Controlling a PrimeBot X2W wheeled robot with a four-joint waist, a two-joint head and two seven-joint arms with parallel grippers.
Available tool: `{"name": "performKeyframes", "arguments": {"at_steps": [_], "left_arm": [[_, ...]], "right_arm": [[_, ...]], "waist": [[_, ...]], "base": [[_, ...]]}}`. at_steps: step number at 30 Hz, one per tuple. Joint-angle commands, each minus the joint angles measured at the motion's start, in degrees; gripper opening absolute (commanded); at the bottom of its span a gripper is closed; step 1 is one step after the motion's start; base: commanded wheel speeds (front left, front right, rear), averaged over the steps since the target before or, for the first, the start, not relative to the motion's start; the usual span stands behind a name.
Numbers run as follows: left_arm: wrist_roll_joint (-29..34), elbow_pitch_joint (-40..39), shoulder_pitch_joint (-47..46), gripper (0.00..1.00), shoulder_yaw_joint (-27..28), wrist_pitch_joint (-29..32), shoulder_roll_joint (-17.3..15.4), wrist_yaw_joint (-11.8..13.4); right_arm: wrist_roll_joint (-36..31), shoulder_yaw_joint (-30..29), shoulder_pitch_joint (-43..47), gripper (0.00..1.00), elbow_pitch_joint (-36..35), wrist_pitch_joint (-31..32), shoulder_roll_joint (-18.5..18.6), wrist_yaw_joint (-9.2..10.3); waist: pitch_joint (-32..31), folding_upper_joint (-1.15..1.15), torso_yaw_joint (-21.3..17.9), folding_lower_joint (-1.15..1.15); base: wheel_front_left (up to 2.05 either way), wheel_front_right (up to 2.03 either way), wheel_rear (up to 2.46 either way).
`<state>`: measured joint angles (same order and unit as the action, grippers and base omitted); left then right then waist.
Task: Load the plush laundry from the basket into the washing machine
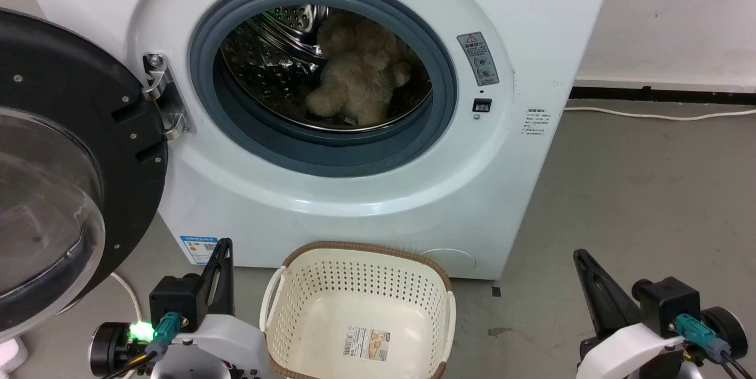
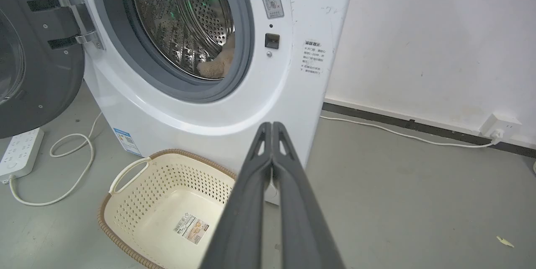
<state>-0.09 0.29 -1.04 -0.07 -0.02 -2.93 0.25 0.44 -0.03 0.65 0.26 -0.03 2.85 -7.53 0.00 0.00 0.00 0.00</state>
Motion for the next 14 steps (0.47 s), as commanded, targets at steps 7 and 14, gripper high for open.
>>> {"name": "performKeyframes", "arguments": {"at_steps": [7, 14], "left_arm": [[0.09, -0.29, 1.04, 0.00, 0.07, 0.02, 0.05, -0.25], [0.09, -0.29, 1.04, 0.00, 0.07, 0.02, 0.05, -0.25]], "right_arm": [[-0.44, 0.03, -0.65, 0.00, -0.26, 0.03, 0.03, 0.04], [-0.44, 0.03, -0.65, 0.00, -0.26, 0.03, 0.03, 0.04]], "waist": [[0.00, 0.00, 0.00, 0.00], [0.00, 0.00, 0.00, 0.00]], "base": [[0.00, 0.00, 0.00], [0.00, 0.00, 0.00]]}}
